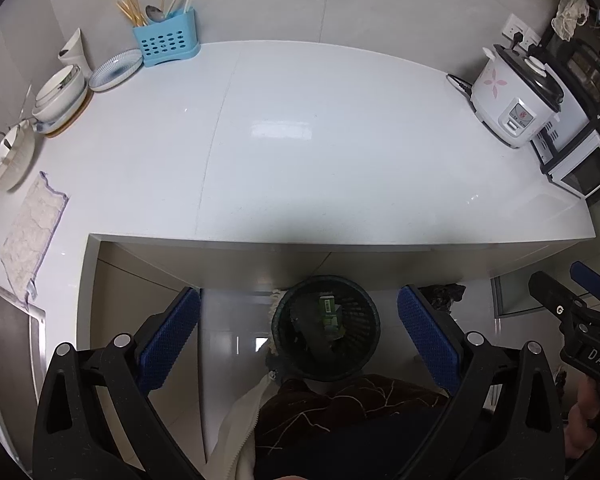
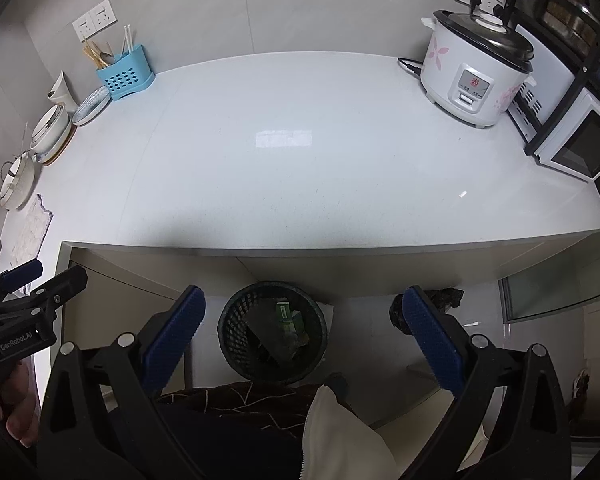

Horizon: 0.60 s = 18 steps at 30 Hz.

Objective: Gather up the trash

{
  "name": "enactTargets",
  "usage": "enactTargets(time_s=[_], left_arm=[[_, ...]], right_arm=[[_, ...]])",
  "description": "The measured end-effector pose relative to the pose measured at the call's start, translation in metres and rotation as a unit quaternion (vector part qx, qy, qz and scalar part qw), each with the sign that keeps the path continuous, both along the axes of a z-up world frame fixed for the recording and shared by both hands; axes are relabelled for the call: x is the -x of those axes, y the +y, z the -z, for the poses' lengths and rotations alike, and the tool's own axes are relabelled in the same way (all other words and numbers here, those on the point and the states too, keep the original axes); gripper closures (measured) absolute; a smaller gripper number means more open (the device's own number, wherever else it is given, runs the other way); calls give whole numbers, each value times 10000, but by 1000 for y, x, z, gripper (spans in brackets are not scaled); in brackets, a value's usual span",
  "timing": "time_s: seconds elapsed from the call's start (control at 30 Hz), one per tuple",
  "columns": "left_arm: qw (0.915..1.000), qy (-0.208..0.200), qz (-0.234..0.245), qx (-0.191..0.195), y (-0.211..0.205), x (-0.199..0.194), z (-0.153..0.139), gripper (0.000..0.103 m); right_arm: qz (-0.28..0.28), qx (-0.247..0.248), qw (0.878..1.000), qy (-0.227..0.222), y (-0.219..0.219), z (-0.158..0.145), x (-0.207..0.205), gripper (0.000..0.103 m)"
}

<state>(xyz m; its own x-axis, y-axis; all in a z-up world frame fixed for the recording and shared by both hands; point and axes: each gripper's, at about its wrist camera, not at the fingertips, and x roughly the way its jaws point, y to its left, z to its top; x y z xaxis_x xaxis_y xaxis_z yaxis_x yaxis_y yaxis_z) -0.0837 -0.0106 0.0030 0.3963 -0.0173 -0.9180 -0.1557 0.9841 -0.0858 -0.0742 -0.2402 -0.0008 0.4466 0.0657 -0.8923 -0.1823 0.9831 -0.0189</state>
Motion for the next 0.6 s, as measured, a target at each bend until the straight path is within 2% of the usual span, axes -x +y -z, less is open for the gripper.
enactTargets(time_s=[0.6], left_arm=[[10000,11,37,-13,-1,0,0,6]], right_arm=[[-65,-18,10000,22,2,3,2,8]])
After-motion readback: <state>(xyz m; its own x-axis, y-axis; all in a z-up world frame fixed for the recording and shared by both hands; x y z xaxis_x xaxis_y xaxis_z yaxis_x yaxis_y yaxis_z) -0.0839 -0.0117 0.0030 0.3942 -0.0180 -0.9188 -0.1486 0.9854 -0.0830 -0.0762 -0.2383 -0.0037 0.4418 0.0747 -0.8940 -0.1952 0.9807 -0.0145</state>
